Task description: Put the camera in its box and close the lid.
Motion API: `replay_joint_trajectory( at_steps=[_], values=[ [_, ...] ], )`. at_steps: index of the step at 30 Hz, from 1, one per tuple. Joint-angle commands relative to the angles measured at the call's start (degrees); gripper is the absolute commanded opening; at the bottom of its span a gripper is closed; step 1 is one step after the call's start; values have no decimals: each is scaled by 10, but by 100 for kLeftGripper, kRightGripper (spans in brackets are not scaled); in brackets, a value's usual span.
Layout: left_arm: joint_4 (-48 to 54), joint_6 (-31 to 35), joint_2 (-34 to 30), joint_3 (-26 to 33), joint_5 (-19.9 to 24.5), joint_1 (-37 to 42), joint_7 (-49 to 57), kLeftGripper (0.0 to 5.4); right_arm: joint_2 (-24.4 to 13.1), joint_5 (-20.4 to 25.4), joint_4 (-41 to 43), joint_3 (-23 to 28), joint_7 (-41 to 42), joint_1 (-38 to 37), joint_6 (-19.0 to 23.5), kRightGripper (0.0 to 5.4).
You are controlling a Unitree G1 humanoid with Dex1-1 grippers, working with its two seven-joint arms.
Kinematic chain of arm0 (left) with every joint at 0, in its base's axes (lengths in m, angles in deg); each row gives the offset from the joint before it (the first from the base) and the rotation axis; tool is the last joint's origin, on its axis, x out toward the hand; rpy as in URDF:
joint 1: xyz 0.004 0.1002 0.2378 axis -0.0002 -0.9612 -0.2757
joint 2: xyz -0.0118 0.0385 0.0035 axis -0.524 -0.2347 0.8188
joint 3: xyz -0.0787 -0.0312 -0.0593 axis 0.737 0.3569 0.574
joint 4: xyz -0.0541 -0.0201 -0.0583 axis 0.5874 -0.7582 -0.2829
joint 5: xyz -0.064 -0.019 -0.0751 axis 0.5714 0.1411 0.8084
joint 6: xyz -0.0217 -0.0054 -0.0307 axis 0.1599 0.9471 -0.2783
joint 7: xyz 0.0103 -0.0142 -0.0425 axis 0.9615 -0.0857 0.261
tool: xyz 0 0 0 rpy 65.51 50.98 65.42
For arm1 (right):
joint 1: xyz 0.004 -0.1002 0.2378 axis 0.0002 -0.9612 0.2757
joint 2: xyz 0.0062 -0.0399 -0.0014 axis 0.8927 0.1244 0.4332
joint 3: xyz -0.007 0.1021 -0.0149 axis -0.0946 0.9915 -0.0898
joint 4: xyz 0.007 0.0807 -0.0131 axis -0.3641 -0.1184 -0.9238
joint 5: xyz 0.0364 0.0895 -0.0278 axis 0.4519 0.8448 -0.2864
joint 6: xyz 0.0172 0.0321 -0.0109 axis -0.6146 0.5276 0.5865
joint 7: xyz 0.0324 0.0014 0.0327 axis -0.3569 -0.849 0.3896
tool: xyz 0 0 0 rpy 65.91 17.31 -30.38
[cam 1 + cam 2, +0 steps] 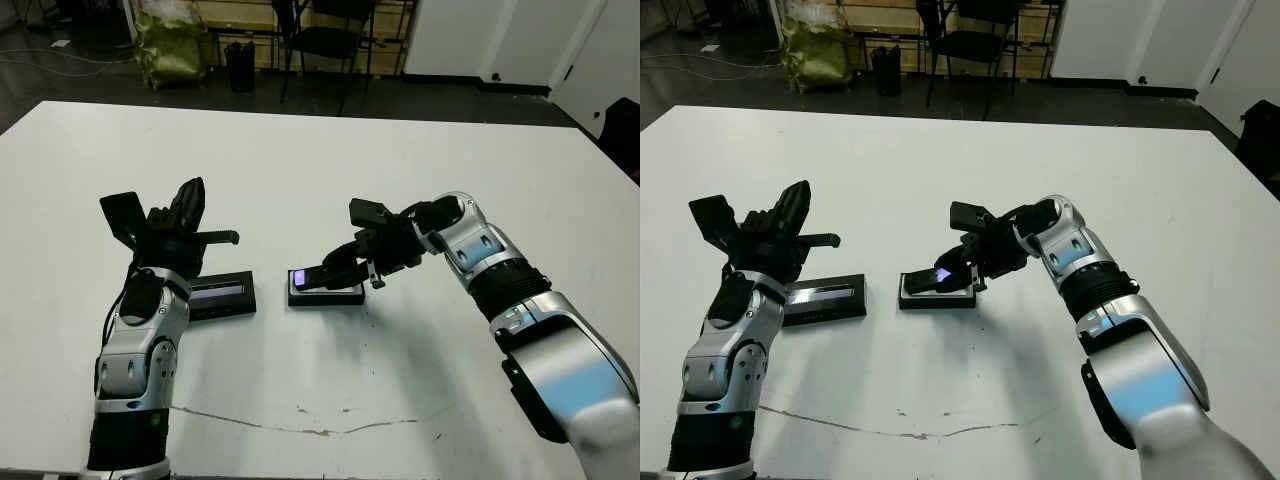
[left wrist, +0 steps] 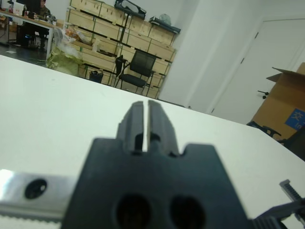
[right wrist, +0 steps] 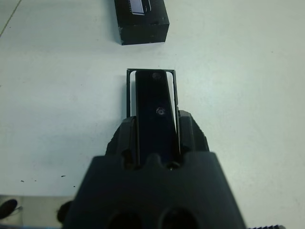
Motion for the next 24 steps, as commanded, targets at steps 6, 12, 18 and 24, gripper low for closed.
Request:
replay_joint_trajectory(
  at_steps=[6, 12, 18, 24],
  values=[
    [0, 17, 1, 0, 0, -6, 12, 0, 5, -15, -5, -7, -8, 9, 20, 82],
    [-10, 0, -4, -2, -5, -6, 2, 0, 14, -17, -25, -5, -11, 7, -10, 82],
    [-2, 9, -2, -4, -8, -6, 11, 0, 16, -36, -23, -19, -16, 10, -22, 82],
    [-1, 9, -2, -3, -5, -7, 11, 0, 25, -29, -40, -14, -9, 9, -30, 82]
  ],
)
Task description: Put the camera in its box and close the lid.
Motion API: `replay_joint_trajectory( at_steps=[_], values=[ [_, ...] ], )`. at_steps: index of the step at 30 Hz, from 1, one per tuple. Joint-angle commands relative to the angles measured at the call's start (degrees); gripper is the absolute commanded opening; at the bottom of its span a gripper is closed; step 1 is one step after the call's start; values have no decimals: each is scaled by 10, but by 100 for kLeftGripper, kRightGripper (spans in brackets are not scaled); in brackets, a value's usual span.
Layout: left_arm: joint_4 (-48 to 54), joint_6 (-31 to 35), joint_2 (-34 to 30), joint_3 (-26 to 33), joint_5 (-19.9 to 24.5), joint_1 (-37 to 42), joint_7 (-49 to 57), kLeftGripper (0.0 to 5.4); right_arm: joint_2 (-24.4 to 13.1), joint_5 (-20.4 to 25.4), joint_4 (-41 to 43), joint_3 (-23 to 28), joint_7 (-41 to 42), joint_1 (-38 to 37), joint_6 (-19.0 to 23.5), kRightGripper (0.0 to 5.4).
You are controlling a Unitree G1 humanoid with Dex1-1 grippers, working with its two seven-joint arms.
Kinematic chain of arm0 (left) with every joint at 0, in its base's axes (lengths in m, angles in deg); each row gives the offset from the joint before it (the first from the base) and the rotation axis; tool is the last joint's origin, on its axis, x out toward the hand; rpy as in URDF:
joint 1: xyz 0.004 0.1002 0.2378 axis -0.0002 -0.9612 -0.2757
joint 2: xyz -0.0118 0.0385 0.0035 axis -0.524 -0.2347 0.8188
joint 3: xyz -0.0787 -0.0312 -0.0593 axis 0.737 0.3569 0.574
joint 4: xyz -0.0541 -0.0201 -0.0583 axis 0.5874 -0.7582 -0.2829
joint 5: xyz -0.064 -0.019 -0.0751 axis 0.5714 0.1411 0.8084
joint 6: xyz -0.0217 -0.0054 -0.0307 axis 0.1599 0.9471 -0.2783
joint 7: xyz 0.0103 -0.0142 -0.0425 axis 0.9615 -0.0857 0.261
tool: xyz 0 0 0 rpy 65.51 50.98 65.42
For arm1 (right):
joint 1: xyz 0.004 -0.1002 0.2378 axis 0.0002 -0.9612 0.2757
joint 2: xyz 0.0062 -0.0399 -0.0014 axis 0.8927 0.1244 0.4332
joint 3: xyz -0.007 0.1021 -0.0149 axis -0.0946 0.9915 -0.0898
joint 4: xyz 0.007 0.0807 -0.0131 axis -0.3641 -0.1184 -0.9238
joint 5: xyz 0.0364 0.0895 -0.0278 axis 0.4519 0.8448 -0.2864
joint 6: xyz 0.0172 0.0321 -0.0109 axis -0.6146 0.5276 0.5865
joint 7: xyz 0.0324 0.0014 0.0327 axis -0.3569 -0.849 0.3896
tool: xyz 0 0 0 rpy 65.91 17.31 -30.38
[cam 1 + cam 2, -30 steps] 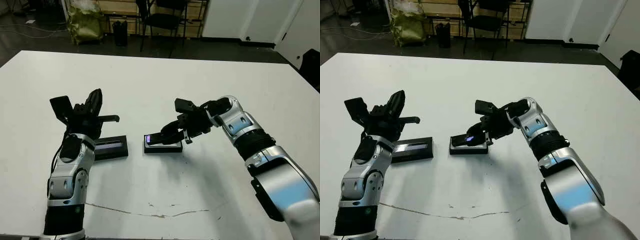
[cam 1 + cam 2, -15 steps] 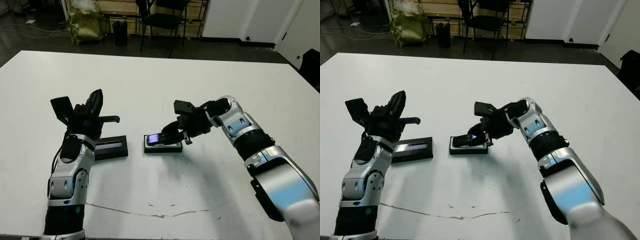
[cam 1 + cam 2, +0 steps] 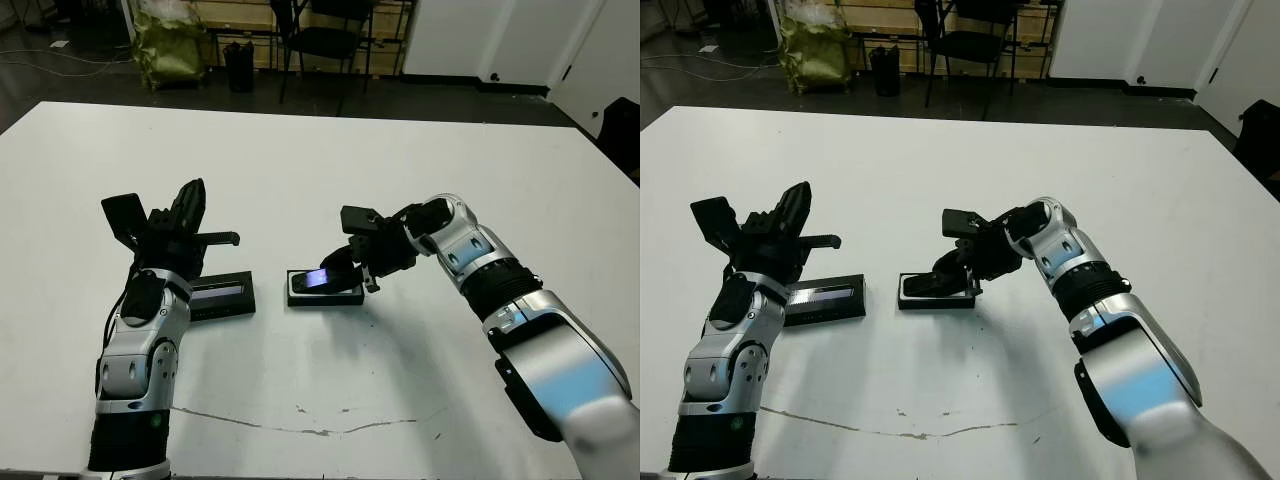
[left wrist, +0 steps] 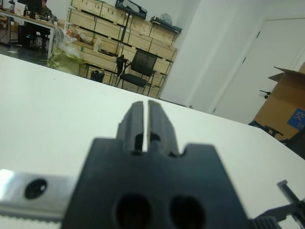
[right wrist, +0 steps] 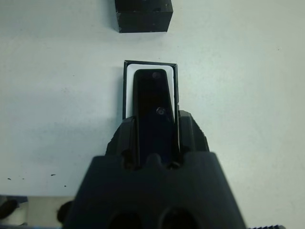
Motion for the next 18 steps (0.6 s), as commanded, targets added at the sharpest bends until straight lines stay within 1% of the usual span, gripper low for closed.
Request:
replay_joint_trajectory(
  at_steps=[1, 6, 9, 10, 14, 17, 18],
  values=[
    [-4, 8, -2, 0, -2, -4, 2, 0, 10, 1, -15, 1, 5, 0, -6, 82],
    [-6, 5, -2, -1, -3, -3, 2, 0, 13, -8, -7, -4, -10, -4, 7, 82],
    [-6, 5, -3, -2, -6, -3, 2, 0, 19, -2, -11, 2, -17, -8, 9, 82],
    [-5, 5, -3, -2, -6, -3, 2, 0, 20, -1, -12, 3, -19, -10, 4, 82],
    [-6, 6, -2, 0, -1, -3, 0, 0, 27, 4, -21, 11, -23, -8, 26, 82],
    [-5, 6, -2, 0, 0, -3, 0, 0, 32, 9, -26, 23, -36, -16, 14, 82],
    [-6, 6, -3, 0, -1, -3, -1, 0, 33, 10, -27, 26, -40, -16, 16, 81]
  ],
)
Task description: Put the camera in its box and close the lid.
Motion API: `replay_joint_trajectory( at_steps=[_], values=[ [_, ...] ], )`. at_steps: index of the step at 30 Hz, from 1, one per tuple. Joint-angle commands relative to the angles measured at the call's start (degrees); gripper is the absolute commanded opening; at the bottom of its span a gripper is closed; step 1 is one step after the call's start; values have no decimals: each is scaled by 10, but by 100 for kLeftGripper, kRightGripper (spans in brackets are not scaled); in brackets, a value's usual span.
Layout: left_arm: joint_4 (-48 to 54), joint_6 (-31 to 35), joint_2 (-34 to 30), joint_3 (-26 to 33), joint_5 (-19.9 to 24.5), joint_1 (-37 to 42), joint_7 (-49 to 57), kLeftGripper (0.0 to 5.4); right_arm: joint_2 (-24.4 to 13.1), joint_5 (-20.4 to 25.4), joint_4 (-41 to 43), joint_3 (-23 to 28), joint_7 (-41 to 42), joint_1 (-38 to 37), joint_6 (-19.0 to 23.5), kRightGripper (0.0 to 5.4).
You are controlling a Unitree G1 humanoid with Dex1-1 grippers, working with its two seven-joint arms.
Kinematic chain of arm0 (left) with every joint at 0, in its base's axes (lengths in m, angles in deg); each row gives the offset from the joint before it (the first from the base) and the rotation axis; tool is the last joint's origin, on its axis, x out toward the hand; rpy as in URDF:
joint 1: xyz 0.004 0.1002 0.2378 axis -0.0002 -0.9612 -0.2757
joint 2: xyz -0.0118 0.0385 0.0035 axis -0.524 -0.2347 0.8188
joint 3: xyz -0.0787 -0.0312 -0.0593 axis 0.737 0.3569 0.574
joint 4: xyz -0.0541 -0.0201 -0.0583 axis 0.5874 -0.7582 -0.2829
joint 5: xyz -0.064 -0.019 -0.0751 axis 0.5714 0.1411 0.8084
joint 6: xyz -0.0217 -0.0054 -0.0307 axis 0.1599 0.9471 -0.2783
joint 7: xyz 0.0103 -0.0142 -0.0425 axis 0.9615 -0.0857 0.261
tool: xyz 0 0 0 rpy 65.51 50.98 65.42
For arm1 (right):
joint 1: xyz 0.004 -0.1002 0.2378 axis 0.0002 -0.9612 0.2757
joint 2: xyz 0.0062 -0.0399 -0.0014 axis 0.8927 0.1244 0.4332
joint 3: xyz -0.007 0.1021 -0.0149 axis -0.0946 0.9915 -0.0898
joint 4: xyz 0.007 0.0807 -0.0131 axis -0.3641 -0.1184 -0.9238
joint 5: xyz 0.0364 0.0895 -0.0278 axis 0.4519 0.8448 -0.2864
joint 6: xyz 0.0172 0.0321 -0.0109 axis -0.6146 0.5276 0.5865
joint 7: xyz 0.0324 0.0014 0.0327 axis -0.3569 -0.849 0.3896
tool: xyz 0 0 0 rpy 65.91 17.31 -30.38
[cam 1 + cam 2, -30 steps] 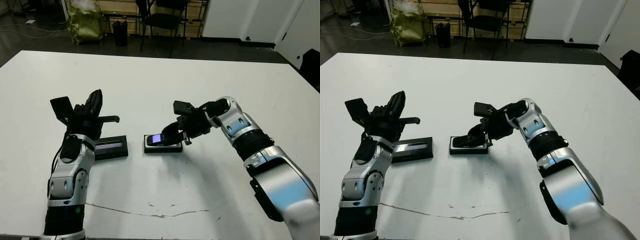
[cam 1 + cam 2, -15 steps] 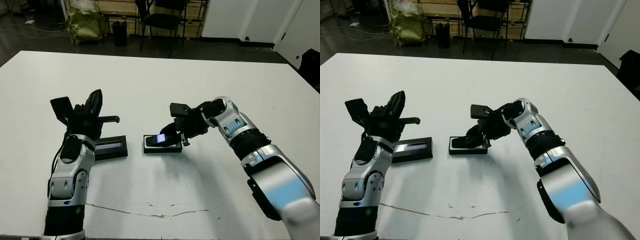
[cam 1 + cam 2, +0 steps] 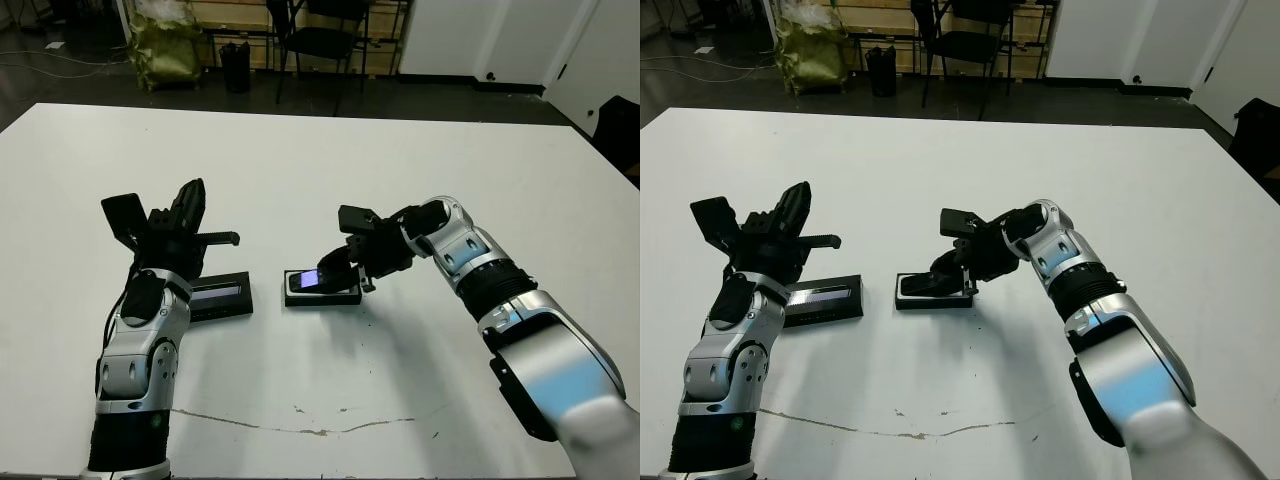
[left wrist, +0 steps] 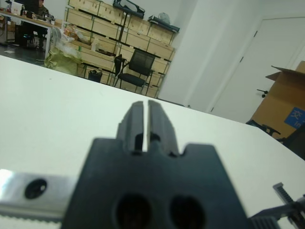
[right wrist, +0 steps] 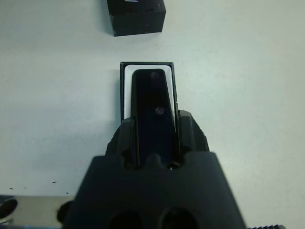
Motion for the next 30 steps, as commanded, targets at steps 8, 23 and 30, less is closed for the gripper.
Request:
replay_joint_trajectory(
  at_steps=[8, 23, 30],
  values=[
    [1, 16, -2, -1, -1, -4, 7, 0, 14, 37, -2, 39, -23, -10, 4, 254],
    [-9, 2, -2, 1, -1, -4, -3, 0, -9, 77, -16, 79, 18, 9, -64, 538],
    [-6, 12, 0, 3, 1, -3, 3, 0, -31, 137, 55, 163, -73, -10, 90, 538]
  ],
)
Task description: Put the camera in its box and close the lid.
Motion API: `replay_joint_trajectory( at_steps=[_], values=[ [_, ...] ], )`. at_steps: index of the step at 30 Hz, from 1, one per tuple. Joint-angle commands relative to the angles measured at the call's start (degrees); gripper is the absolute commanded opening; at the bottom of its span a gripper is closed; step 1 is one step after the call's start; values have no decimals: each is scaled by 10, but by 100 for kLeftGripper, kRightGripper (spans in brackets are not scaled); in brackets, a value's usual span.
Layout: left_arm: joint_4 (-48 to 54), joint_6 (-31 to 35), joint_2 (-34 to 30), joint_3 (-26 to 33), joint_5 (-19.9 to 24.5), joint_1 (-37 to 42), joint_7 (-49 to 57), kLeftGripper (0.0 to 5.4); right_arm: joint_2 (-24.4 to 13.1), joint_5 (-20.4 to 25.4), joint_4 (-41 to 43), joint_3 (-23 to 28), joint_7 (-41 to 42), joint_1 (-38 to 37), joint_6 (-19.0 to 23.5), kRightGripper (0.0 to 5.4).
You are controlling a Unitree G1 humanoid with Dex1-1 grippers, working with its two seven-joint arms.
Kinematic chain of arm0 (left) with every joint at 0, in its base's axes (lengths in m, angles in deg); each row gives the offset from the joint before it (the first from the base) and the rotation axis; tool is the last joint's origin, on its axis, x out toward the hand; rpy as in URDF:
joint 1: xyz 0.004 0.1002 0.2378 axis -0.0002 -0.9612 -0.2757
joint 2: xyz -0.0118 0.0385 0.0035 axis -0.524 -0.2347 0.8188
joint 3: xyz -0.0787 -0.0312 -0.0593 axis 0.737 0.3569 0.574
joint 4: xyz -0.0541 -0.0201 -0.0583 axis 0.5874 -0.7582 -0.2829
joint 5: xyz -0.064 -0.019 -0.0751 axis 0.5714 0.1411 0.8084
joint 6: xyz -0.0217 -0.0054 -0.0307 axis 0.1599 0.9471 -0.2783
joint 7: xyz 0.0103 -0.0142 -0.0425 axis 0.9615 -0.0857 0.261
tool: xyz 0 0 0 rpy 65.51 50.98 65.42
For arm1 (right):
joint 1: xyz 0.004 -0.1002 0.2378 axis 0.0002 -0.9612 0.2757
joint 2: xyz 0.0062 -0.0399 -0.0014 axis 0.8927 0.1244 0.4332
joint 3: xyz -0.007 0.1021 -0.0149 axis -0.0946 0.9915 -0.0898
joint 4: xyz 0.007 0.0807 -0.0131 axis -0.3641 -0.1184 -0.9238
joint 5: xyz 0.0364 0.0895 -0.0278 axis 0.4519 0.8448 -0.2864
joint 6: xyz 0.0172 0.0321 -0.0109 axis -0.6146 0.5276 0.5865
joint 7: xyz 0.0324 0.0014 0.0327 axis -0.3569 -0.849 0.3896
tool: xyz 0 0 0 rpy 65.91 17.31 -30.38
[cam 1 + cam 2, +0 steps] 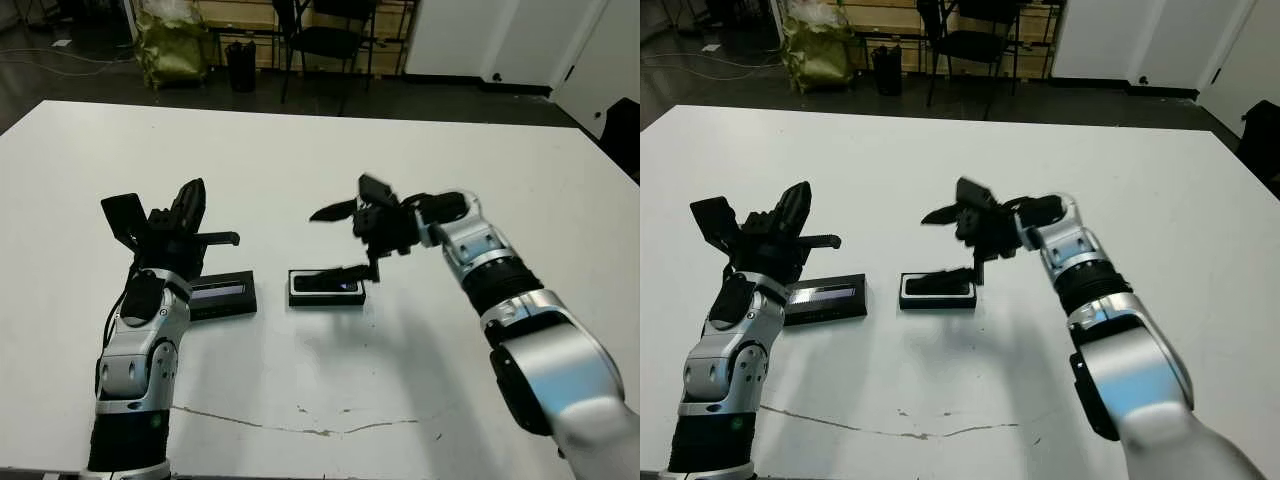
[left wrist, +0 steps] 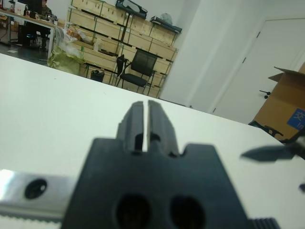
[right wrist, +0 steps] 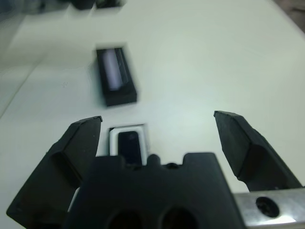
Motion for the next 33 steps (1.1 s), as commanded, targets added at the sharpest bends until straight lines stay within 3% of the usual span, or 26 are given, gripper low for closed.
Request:
replay_joint_trajectory(
  at_steps=[1, 6, 13, 17, 23, 26, 29, 33],
  values=[
    [0, 16, 0, 0, -2, -2, 11, 0, -16, 17, 58, 38, -78, -33, 55, 538],
    [1, 17, 0, -3, -2, -1, 12, 0, -12, 38, 181, 66, -168, -110, 54, 481],
    [1, 17, 1, -3, -2, -1, 15, 0, -2, 56, 239, 73, -212, -180, -42, 316],
    [1, 15, 2, -2, 2, -1, 12, 0, -6, 33, 280, 61, -259, -218, -77, 222],
    [-5, 2, -1, -4, -4, -2, 7, 0, -5, 34, 250, 64, -278, -249, -195, 83],
    [-6, 4, -2, -1, -1, -3, 6, 0, -4, 40, 237, 70, -294, -262, -218, 14],
    [-11, -2, -5, 4, 3, -4, -3, 0, 3, 58, 214, 84, -299, -270, -250, 2],
    [3, 18, -17, 14, -2, -6, 7, 0, 7, 98, 180, 114, -297, -277, -253, 2]
  ],
)
